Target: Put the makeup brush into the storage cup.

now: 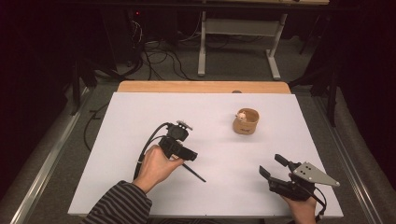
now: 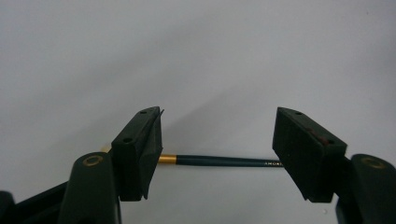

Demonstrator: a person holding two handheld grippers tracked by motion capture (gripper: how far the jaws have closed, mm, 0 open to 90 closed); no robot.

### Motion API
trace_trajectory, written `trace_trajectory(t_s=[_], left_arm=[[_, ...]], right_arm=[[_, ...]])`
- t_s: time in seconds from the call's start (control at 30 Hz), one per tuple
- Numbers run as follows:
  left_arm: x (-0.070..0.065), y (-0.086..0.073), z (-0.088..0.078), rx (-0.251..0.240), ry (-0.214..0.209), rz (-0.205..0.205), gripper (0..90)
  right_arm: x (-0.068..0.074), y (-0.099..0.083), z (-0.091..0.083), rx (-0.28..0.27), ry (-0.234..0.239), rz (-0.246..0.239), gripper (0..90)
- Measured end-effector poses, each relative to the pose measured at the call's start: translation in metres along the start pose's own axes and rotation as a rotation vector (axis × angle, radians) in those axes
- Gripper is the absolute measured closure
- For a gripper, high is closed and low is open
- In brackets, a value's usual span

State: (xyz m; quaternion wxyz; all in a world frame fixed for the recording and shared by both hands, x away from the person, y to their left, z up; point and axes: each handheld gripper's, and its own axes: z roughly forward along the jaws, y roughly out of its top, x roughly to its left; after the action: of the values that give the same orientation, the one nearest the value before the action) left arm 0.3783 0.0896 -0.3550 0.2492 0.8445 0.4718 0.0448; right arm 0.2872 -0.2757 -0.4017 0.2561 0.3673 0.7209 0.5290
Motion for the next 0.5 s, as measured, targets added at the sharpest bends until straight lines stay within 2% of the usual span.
trace_trajectory(t_s=[0.33, 0.43, 0.5], left_arm=[[0.003, -0.008, 0.007, 0.088, -0.003, -0.025, 30.1], [0.003, -0.01, 0.01, 0.136, -0.011, -0.029, 29.9], [0.002, -0.012, 0.011, 0.138, -0.007, -0.028, 29.5]], right_arm=[[0.0, 0.0, 0.001, 0.001, 0.0, 0.005, 28.2], [0.0, 0.0, 0.001, 0.001, -0.004, 0.008, 28.2], [0.0, 0.0, 0.001, 0.001, -0.003, 0.009, 28.2]])
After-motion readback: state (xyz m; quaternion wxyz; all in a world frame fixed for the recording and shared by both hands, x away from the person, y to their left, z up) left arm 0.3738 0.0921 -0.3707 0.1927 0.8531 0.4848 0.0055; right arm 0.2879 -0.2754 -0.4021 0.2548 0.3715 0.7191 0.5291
